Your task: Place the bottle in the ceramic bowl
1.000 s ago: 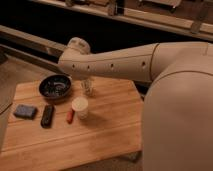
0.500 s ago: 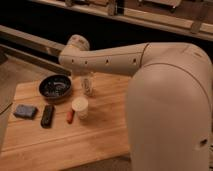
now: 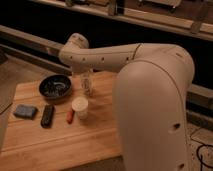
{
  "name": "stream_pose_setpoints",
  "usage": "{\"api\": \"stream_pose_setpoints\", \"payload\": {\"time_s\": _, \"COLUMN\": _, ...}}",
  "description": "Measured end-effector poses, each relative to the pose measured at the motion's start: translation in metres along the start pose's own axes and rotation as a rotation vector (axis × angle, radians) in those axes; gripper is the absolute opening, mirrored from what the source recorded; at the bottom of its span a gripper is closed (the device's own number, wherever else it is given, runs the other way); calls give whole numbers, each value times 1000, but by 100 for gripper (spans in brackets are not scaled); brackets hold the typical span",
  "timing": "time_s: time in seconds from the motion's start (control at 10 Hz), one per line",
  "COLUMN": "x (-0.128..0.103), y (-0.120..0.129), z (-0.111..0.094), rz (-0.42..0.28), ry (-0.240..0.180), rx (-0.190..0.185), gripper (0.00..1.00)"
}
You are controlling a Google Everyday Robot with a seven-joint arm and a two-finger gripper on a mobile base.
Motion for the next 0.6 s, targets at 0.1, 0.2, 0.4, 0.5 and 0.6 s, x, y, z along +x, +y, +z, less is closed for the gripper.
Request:
{"api": "stream_pose_setpoints", "payload": {"time_s": 0.1, "x": 0, "y": -3, "z": 5, "rz": 3, "ry": 10, "rx": 7, "gripper": 65}}
{"api": "stream_pose_setpoints", "payload": {"time_s": 0.2, "x": 2, "y": -6, "z": 11, "rz": 4, "ry": 24, "rx": 14, "gripper": 65}}
{"api": "stream_pose_setpoints", "payload": {"time_s": 0.4, "x": 9, "y": -3, "z": 24, "rz": -6, "ry": 62, "rx": 20, "gripper": 65}}
{"api": "stream_pose_setpoints", "payload": {"time_s": 0.5, "x": 14, "y": 2, "z": 30, "rz": -17, "ry": 82, "rx": 20, "gripper": 65}}
{"api": "stream_pose_setpoints", "payload": {"time_s": 0.6, "x": 19, "y": 8, "z": 36, "rz": -27, "ry": 98, "rx": 19, "gripper": 64}}
